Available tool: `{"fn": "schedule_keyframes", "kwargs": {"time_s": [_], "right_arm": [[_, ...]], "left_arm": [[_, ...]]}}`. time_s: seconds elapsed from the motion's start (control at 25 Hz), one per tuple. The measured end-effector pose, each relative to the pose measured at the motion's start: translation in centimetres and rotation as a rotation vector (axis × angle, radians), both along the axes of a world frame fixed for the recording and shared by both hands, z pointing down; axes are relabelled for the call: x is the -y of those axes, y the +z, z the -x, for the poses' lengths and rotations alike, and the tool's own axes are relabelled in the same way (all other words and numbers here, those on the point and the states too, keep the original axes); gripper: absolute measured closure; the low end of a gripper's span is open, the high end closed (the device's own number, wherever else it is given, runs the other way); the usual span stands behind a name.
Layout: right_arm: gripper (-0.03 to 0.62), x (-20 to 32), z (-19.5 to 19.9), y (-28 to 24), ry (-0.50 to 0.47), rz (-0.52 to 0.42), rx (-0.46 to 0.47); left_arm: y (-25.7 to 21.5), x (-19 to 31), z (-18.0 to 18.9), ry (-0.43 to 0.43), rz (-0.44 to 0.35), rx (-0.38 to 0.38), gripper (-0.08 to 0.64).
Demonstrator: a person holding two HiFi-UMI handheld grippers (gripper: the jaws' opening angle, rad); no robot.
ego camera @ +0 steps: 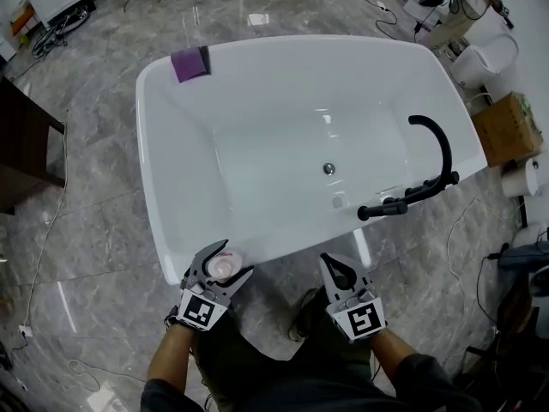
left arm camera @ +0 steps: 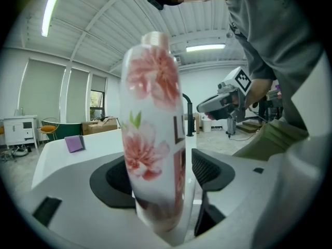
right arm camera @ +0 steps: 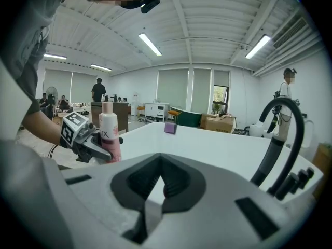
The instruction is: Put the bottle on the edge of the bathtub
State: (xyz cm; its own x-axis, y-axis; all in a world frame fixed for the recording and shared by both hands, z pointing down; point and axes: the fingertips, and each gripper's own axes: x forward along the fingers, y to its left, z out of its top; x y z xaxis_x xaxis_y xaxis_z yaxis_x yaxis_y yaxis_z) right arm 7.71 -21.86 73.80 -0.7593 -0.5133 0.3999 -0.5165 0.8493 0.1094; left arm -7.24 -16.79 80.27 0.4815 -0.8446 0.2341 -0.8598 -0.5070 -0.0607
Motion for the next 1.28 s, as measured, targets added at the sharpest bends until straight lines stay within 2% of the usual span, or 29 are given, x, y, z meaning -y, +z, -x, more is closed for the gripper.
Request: {"fn": "schedule_keyframes", "kwargs": {"time_s": [0.28,0.44,0.68,0.96,1.04,1.2,1.28], "right_arm": [[0.592,-0.5,-0.5,-4.0,0.024,0.026,0.008],[0.592,-1.4,-0.4,-8.0,0.034,0.033,0.034],[0.592,-2.6,-0.1,-16.0,0.037,0.028,0.065],[0.592,-4.2,-0.8,-24.3,0.046,0.048,0.081],[0.592,-4.9,-1.1,-26.3,0.047,0.051,0.075],[0.592,-6.2,-1.6,-30.0,0.045,0.053,0.082],[0.592,-6.7,-1.9,-31.4,0.043,0.051,0.094]], "left_arm": [[-2.4,-2.8,2.0,-0.069,0.095,-0.008,0.23],[-5.4,-5.1,2.5,-0.11,0.143,-0.007,0.238],[-13.9,-7.8,3.0,-0.189,0.177,-0.052,0.296],[-25.8,-9.2,4.6,-0.328,0.178,-0.117,0.408],[-28.3,-9.9,4.5,-0.347,0.176,-0.12,0.46],[-32.4,-11.1,4.4,-0.377,0.18,-0.121,0.48],[-34.3,-11.4,4.6,-0.403,0.163,-0.117,0.512]]}}
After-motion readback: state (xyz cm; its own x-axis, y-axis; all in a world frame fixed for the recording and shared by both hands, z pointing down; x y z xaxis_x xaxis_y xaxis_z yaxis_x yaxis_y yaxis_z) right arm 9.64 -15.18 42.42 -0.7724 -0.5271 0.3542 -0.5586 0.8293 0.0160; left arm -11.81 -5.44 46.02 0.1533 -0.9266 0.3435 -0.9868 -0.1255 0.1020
